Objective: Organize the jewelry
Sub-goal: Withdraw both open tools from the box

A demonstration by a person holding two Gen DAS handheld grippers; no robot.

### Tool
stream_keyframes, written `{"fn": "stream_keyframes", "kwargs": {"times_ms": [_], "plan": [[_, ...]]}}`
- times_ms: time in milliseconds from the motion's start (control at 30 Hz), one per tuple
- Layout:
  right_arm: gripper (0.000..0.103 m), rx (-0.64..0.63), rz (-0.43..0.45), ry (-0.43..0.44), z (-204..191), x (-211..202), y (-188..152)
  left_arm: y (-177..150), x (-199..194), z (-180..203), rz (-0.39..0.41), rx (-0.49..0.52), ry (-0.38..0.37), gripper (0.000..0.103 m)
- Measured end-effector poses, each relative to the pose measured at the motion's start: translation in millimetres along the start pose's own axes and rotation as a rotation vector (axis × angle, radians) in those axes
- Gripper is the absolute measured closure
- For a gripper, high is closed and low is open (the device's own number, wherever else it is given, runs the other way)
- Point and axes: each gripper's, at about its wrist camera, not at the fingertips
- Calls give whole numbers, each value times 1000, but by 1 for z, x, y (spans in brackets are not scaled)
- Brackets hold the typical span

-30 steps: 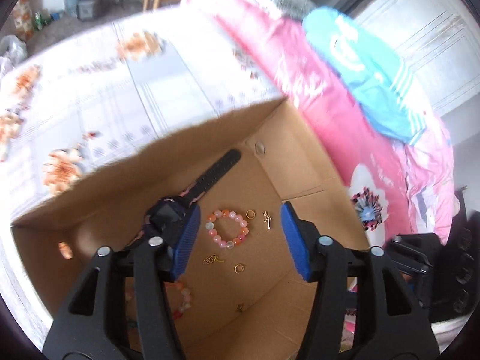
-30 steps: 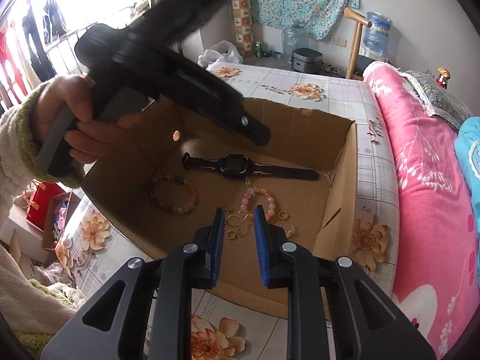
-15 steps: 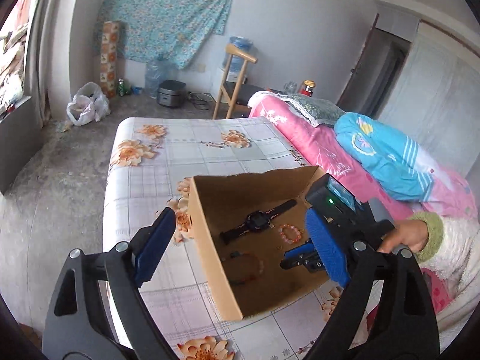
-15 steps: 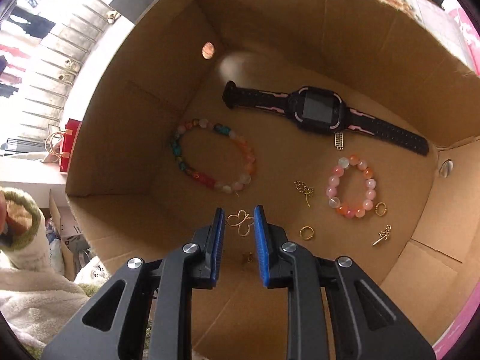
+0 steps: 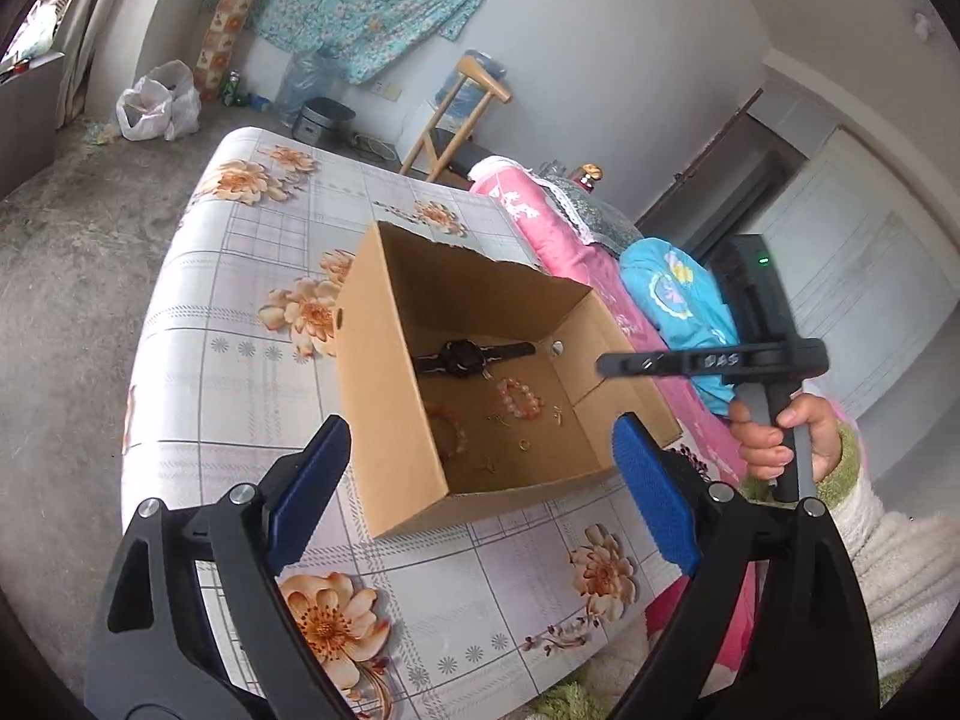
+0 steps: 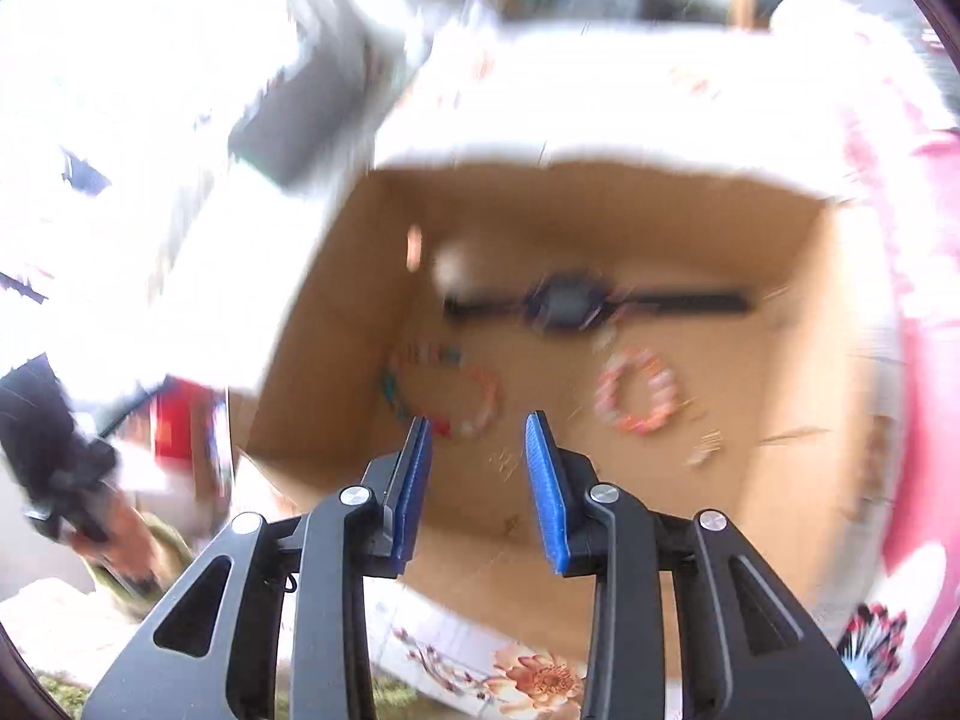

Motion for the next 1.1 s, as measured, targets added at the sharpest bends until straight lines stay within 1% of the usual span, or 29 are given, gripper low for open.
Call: {"fn": "stream_keyframes", "kwargs": {"times_ms": [33,67,133,167,233,300,367,400,467,533,600,633,700,800,933,1100], "plan": [[67,28,81,-15,8,-22,-4,-2,3,0,-7,-4,-9,17],[64,65,162,-42,17,-45,-14,-4,6,1,-14,-7,-17,17],[64,136,263,-132,38,-74,-33,-7,12,1,-25,-14,-22,17],[64,172,286,-166,49,-80,-45,-8,16,0,-30,-19,-23,17],[64,263,276,-178,73,-78,-61,-11,22,-4,-44,-36,-21,17],[64,332,228,-139,91,-63,-75,-13,28,-6,-56,-41,-11,17],[64,361,203,-99,100,-48,-84,-15,35,-6,-63,-35,13,17],[63,368,197,-85,102,-39,-87,-16,38,-6,-67,-36,13,17],[63,365,209,-106,99,-31,-93,-18,45,-9,-78,-54,-1,17],[67,359,222,-134,101,-28,-96,-20,51,-11,-93,-81,-13,17],[74,349,237,-161,99,-29,-99,-22,57,-13,-106,-102,-37,17],[76,349,244,-167,100,-30,-101,-23,60,-13,-115,-115,-48,17],[82,356,254,-164,103,-31,-102,-25,64,-12,-122,-126,-71,17],[85,366,253,-120,102,-30,-108,-26,63,-7,-94,-97,-10,17],[86,363,267,-104,96,-30,-119,-26,60,-8,-73,-104,12,17],[86,375,279,-86,93,-33,-134,-31,54,-2,-79,-90,33,17]]}}
Point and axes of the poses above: each gripper's, at about its wrist camera, not at the fingertips, and x roughly the way its jaws point, z to its right, y to its top, and after that the axes turned 2 degrees about z, right-handed
